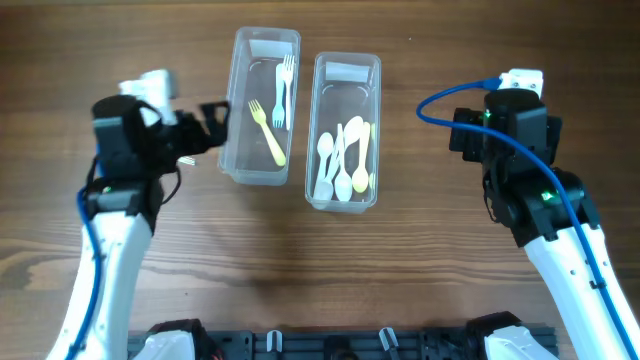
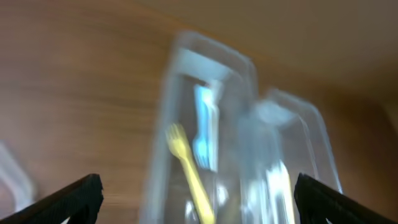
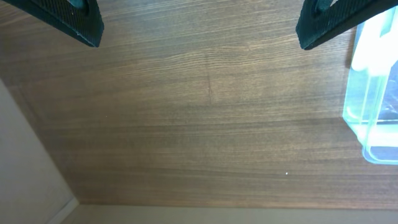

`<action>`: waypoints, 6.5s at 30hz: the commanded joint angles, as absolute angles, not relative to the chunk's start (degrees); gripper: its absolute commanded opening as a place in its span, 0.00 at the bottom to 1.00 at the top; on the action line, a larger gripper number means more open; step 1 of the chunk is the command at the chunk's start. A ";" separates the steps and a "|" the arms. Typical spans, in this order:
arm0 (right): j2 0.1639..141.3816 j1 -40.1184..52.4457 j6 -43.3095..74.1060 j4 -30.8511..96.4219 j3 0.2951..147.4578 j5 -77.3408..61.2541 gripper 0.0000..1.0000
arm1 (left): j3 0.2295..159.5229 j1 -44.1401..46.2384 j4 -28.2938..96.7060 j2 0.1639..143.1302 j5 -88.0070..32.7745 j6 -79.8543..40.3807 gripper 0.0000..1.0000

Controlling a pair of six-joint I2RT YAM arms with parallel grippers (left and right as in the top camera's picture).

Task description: Pack container

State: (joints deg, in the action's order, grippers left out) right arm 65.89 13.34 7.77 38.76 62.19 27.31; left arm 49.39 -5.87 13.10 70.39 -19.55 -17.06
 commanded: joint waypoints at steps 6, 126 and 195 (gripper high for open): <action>66.24 13.30 7.49 38.61 63.00 28.49 1.00 | 49.78 -8.14 16.97 71.11 1.67 -29.67 1.00; 37.04 13.28 7.51 38.63 62.13 28.08 1.00 | 54.46 -17.28 17.91 71.64 -17.04 -10.94 1.00; 0.21 -3.36 -7.33 6.44 3.27 -7.99 1.00 | 54.46 -17.26 17.89 71.64 -17.04 -10.94 1.00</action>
